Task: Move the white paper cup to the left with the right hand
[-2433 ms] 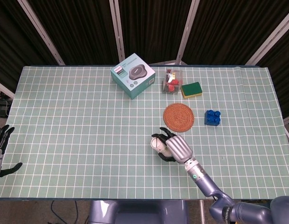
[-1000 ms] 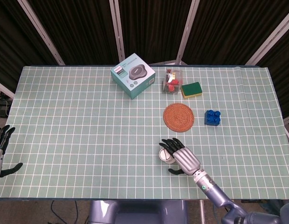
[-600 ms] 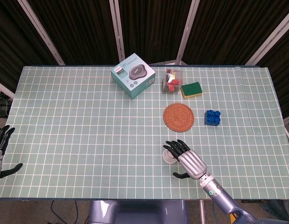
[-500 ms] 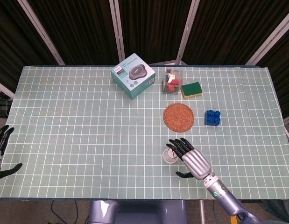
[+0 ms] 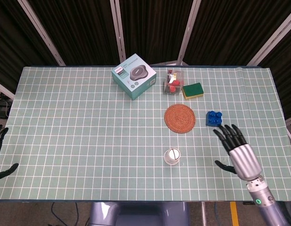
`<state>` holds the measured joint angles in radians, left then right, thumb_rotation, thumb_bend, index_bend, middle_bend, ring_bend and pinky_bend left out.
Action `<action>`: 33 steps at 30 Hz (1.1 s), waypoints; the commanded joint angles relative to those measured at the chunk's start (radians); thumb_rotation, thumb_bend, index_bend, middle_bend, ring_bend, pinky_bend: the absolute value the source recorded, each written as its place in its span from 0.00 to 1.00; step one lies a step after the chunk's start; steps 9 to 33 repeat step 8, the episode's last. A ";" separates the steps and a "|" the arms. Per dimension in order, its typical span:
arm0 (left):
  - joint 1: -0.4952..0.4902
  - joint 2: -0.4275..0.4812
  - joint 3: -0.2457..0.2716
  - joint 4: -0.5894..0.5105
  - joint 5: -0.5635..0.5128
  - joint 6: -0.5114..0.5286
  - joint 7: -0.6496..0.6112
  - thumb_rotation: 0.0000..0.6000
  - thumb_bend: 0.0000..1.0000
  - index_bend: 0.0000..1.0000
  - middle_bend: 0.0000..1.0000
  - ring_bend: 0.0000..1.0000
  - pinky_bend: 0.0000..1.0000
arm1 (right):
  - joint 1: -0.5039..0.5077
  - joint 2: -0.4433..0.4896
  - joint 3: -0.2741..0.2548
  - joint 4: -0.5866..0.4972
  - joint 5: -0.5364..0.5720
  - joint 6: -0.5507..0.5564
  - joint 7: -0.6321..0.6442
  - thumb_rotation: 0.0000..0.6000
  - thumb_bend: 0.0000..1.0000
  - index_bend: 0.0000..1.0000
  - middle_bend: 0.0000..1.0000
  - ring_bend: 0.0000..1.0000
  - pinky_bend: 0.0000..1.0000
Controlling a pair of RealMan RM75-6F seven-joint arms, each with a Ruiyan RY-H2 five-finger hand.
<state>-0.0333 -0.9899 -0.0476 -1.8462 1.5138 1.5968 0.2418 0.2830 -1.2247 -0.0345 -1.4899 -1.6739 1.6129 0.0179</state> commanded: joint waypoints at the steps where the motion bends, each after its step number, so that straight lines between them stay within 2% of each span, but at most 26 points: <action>1: 0.001 -0.007 -0.003 0.005 0.002 0.004 0.007 1.00 0.00 0.00 0.00 0.00 0.00 | -0.053 0.039 0.014 -0.032 0.047 0.031 -0.045 1.00 0.00 0.00 0.00 0.00 0.00; 8: -0.001 -0.016 -0.004 0.014 0.007 0.004 0.012 1.00 0.00 0.00 0.00 0.00 0.00 | -0.108 0.070 0.017 -0.123 0.074 0.049 -0.156 1.00 0.00 0.00 0.00 0.00 0.00; 33: -0.001 -0.016 -0.004 0.014 0.007 0.004 0.012 1.00 0.00 0.00 0.00 0.00 0.00 | -0.108 0.070 0.017 -0.123 0.074 0.049 -0.156 1.00 0.00 0.00 0.00 0.00 0.00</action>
